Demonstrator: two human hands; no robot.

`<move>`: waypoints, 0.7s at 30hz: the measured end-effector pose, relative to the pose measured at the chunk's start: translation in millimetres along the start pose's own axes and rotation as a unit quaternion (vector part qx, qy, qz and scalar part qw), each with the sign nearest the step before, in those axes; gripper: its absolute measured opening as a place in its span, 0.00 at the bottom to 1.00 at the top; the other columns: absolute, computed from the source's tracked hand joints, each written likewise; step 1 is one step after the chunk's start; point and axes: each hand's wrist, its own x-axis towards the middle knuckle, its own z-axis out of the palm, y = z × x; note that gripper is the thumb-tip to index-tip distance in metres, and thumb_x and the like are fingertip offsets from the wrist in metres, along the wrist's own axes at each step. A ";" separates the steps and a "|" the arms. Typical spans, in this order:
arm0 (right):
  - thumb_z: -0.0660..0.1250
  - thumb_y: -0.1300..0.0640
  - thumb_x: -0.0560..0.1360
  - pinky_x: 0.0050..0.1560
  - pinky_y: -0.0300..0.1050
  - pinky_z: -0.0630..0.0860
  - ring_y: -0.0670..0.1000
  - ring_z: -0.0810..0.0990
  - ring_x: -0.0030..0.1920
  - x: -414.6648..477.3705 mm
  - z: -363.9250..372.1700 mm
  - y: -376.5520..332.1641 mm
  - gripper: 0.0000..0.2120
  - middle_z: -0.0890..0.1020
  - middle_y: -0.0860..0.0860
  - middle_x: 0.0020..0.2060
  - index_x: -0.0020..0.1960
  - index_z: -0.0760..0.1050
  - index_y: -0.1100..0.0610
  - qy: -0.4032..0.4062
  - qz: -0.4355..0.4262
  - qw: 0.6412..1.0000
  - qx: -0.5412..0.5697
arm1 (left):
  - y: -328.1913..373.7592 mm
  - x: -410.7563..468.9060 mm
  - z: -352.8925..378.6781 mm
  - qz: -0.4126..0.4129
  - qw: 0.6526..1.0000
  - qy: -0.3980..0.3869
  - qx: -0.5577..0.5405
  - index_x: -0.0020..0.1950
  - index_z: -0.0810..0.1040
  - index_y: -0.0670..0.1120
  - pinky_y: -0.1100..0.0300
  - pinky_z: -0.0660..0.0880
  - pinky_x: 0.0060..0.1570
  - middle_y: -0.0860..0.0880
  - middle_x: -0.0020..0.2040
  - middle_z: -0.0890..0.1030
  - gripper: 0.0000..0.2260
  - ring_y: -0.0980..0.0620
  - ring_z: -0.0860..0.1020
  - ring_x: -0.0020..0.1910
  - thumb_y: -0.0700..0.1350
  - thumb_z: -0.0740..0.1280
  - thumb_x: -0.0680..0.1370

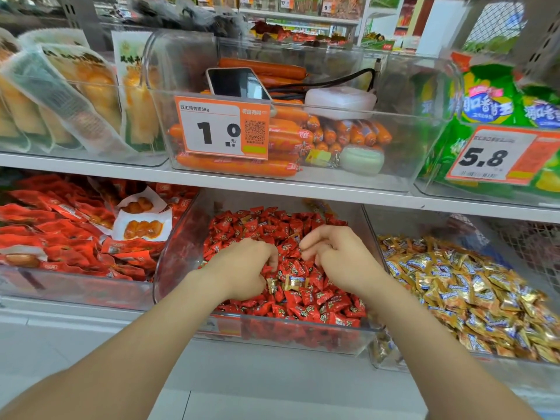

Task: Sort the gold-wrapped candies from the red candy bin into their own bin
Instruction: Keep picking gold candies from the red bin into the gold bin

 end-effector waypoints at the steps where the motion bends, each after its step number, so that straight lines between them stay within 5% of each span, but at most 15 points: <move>1: 0.55 0.70 0.81 0.25 0.40 0.71 0.44 0.75 0.27 1.6 1.2 0.7 0.20 0.86 0.53 0.41 0.48 0.83 0.54 0.000 -0.003 1.000 -0.018 | -0.4 -0.8 0.1 -0.006 1.000 0.004 0.014 0.52 0.79 0.56 0.51 0.80 0.46 0.57 0.49 0.77 0.10 0.50 0.79 0.50 0.44 0.70 0.73; 5: 0.61 0.58 0.80 0.40 0.50 0.79 0.49 0.78 0.31 5.6 9.8 3.5 0.13 0.82 0.51 0.31 0.46 0.84 0.53 -0.049 -0.041 0.983 -0.173 | 3.6 -0.7 4.7 -0.023 0.996 0.051 0.063 0.46 0.82 0.52 0.54 0.77 0.41 0.55 0.46 0.79 0.18 0.50 0.79 0.45 0.66 0.70 0.74; 8: 0.70 0.50 0.80 0.43 0.47 0.74 0.52 0.82 0.45 6.5 22.1 7.8 0.05 0.81 0.45 0.40 0.50 0.83 0.49 -0.087 -0.091 0.937 -0.325 | 10.5 1.4 6.6 -0.012 0.997 0.039 0.067 0.58 0.82 0.56 0.54 0.74 0.43 0.55 0.55 0.78 0.13 0.49 0.80 0.53 0.58 0.73 0.75; 11: 0.75 0.46 0.77 0.43 0.50 0.77 0.58 0.83 0.50 10.7 32.9 10.3 0.10 0.83 0.50 0.47 0.51 0.84 0.52 -0.084 -0.116 0.908 -0.393 | 13.3 4.7 9.5 -0.019 0.998 0.026 0.059 0.56 0.83 0.55 0.55 0.71 0.42 0.53 0.56 0.78 0.12 0.47 0.80 0.55 0.52 0.73 0.73; 14: 0.76 0.48 0.76 0.45 0.50 0.77 0.56 0.83 0.51 13.1 33.7 10.0 0.08 0.84 0.50 0.48 0.54 0.84 0.49 -0.096 -0.109 0.910 -0.387 | 13.5 7.0 10.0 -0.026 0.999 0.026 0.040 0.48 0.84 0.55 0.56 0.71 0.40 0.54 0.52 0.80 0.06 0.48 0.81 0.51 0.54 0.77 0.74; 17: 0.69 0.55 0.79 0.40 0.52 0.82 0.51 0.82 0.37 13.5 23.3 12.3 0.06 0.84 0.48 0.35 0.44 0.82 0.52 -0.105 -0.090 0.953 -0.269 | 10.5 8.2 11.6 -0.036 0.999 0.014 0.019 0.39 0.83 0.52 0.54 0.77 0.38 0.56 0.45 0.82 0.05 0.50 0.82 0.46 0.46 0.77 0.74; 21: 0.64 0.55 0.83 0.31 0.42 0.70 0.43 0.73 0.26 8.2 4.8 8.3 0.11 0.77 0.46 0.28 0.43 0.79 0.55 -0.054 -0.084 0.980 -0.173 | 0.8 7.7 11.9 -0.037 0.999 -0.001 -0.004 0.36 0.82 0.49 0.48 0.83 0.45 0.57 0.41 0.83 0.07 0.52 0.83 0.43 0.40 0.72 0.73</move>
